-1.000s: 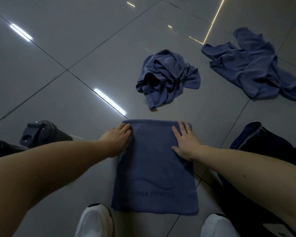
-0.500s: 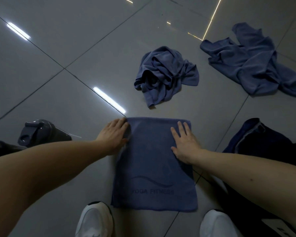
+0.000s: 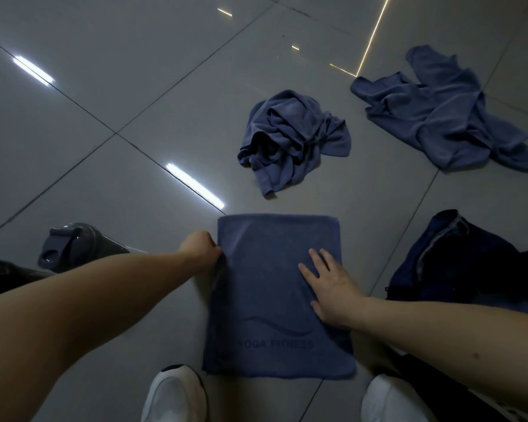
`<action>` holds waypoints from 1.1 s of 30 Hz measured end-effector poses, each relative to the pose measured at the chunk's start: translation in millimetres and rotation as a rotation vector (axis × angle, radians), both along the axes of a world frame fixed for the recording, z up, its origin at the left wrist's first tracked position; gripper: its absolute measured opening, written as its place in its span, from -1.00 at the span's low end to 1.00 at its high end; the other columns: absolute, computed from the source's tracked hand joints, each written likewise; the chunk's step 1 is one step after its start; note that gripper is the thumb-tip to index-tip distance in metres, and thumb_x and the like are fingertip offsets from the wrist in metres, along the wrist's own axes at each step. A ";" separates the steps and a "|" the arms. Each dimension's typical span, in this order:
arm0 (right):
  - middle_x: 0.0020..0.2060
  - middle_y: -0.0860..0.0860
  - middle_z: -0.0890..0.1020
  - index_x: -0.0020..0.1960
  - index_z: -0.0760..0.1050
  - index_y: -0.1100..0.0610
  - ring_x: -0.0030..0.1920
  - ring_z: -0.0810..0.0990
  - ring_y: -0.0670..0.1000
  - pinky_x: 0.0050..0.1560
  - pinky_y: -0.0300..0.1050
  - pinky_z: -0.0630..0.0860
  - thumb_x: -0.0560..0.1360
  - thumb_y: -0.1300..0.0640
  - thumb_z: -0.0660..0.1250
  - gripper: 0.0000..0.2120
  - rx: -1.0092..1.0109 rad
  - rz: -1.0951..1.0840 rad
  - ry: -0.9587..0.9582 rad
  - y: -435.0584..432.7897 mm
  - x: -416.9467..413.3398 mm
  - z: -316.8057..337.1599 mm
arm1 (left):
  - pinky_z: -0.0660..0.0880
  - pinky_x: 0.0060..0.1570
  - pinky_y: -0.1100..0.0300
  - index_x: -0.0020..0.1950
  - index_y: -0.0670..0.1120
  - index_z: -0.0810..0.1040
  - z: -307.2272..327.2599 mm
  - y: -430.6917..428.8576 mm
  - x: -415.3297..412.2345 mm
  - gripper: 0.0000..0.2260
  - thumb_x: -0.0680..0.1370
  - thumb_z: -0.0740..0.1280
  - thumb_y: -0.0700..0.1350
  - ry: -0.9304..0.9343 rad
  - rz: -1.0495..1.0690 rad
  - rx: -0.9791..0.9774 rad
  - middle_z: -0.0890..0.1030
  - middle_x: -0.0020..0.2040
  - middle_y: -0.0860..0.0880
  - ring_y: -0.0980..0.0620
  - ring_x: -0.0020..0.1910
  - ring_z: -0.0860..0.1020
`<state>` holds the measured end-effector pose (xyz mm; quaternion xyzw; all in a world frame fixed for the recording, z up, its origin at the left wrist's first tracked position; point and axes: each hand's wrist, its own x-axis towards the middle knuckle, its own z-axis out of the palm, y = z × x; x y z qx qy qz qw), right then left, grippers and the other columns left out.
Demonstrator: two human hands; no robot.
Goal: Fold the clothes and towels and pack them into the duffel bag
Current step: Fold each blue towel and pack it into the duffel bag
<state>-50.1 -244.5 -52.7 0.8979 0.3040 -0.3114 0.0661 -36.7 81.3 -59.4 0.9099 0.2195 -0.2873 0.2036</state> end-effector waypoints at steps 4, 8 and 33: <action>0.58 0.19 -0.31 0.64 -0.20 0.07 0.57 -0.30 0.29 0.58 0.23 -0.12 0.61 -0.07 0.20 -0.21 -0.007 -0.016 0.020 4.8 -1.8 -0.2 | 0.51 -0.16 0.07 -0.19 -0.22 0.60 -1.2 4.9 -1.2 -0.79 0.55 0.29 -0.12 -0.043 -0.034 0.022 0.63 -0.22 -0.18 -0.21 -0.12 0.62; 0.59 0.19 -0.29 0.64 -0.20 0.09 0.58 -0.27 0.28 0.57 0.24 -0.10 0.61 -0.06 0.20 -0.22 -0.012 -0.016 0.027 7.3 -0.2 4.0 | 0.42 -0.18 0.09 -0.07 -0.10 0.47 3.1 -2.8 -6.3 -0.85 0.56 0.31 -0.02 -0.135 -0.066 0.017 0.56 -0.15 -0.09 -0.17 -0.09 0.58; -0.36 -0.05 0.52 -0.38 0.51 -0.02 -0.37 0.52 -0.03 -0.44 -0.22 0.39 -0.08 -0.03 0.62 -0.61 0.003 0.408 0.103 -53.3 -80.6 -10.2 | 0.47 0.03 -0.02 0.28 -0.07 0.45 2.2 -54.9 -150.1 -0.64 0.52 0.35 0.00 -0.077 -1.354 0.094 0.39 0.33 -0.10 -0.16 0.19 0.45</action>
